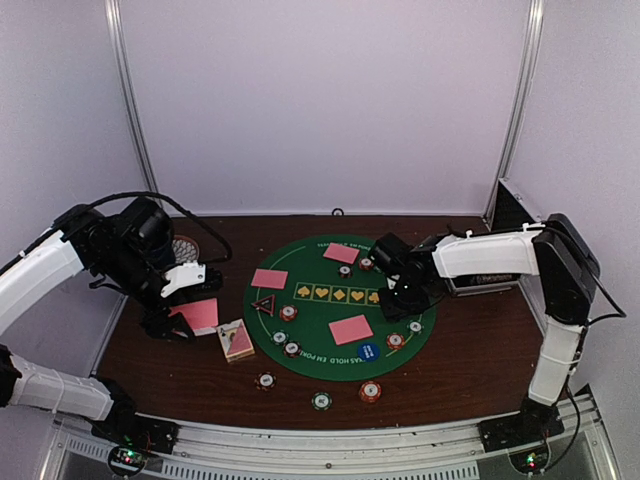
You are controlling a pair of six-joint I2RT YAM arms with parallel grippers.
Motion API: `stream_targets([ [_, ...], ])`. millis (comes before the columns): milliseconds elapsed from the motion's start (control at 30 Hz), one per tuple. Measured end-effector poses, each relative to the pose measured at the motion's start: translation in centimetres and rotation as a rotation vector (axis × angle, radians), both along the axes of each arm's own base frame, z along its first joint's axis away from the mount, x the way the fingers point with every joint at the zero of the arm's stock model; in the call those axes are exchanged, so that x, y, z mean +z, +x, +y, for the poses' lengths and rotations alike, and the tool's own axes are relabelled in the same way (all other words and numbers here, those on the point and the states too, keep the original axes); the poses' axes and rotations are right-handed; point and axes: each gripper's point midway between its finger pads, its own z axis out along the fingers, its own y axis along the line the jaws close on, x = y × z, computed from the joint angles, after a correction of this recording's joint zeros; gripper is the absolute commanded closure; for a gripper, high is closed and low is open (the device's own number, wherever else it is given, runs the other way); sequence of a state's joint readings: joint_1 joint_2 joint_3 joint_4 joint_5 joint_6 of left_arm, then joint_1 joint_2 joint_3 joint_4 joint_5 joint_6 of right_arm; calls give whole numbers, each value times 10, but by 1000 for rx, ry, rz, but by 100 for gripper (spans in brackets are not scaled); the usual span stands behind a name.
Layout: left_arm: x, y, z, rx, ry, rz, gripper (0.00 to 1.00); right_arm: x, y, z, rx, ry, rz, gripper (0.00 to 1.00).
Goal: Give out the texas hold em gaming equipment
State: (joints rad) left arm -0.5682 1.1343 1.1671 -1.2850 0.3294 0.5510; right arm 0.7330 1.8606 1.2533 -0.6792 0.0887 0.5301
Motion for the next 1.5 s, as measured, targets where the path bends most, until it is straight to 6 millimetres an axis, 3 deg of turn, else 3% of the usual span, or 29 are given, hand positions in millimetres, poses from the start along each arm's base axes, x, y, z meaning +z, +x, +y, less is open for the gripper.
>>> stream_targets([
  [667,-1,0,0,0,2,4,100,-18,-8,2,-6,1,28,77],
  [800,-1,0,0,0,3,3,100,-19,-9,2,-7,3,27,57],
  [1133,-1,0,0,0,2,3,100,-16,-10,1,-14,-5,31,33],
  [1300,-1,0,0,0,2,3,100,17,-7,7,-8,28,-16,23],
  [1500,-1,1,0,1,5,3,100,89,-4,36,-12,221,-138,13],
])
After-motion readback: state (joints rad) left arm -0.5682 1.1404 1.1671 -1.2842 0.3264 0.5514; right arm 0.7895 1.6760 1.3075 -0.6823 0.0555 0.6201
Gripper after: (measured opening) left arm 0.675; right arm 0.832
